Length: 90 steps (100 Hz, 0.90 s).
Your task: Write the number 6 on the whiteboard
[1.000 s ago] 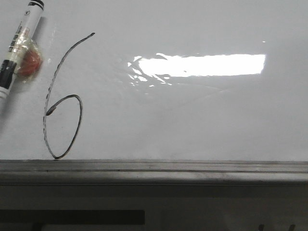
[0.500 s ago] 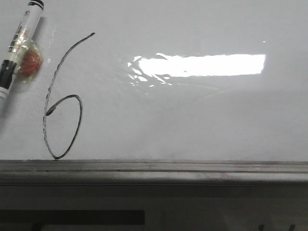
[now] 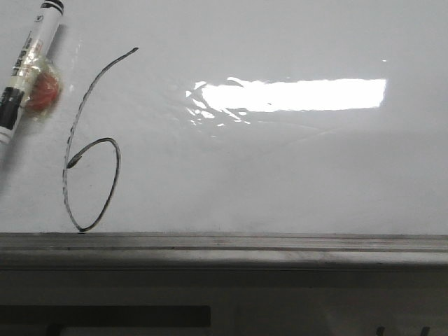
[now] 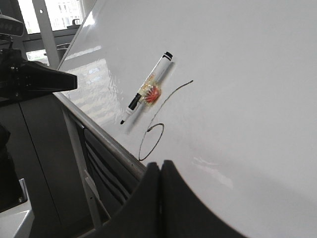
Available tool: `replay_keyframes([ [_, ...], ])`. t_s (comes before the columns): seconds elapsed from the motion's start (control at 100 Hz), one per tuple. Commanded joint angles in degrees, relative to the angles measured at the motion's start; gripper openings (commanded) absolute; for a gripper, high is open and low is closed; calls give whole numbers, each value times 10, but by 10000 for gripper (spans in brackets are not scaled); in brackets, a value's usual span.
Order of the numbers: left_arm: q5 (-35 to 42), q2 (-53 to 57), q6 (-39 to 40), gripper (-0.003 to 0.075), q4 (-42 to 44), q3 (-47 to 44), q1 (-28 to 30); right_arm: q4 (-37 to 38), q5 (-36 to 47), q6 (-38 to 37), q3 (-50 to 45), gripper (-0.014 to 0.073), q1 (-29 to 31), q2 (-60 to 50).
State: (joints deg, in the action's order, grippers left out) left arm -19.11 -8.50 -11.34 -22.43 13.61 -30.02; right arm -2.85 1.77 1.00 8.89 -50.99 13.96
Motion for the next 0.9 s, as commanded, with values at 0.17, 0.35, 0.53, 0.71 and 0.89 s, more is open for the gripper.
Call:
replay_keyframes([
  [0.17, 83, -6, 50, -19, 95, 14, 42, 8, 47, 2, 16, -64, 4, 2],
  [0.35, 87, 14, 107, -19, 170, 0, 108, 8, 47, 2, 16, -64, 4, 2],
  [0.53, 96, 67, 122, -19, 172, -50, 184, 8, 47, 2, 16, -64, 4, 2],
  [0.71, 154, 106, 138, -19, 180, -120, 251, 8, 47, 2, 16, -64, 4, 2],
  [0.89, 181, 105, 167, -19, 197, -165, 265, 8, 47, 2, 16, -64, 4, 2],
])
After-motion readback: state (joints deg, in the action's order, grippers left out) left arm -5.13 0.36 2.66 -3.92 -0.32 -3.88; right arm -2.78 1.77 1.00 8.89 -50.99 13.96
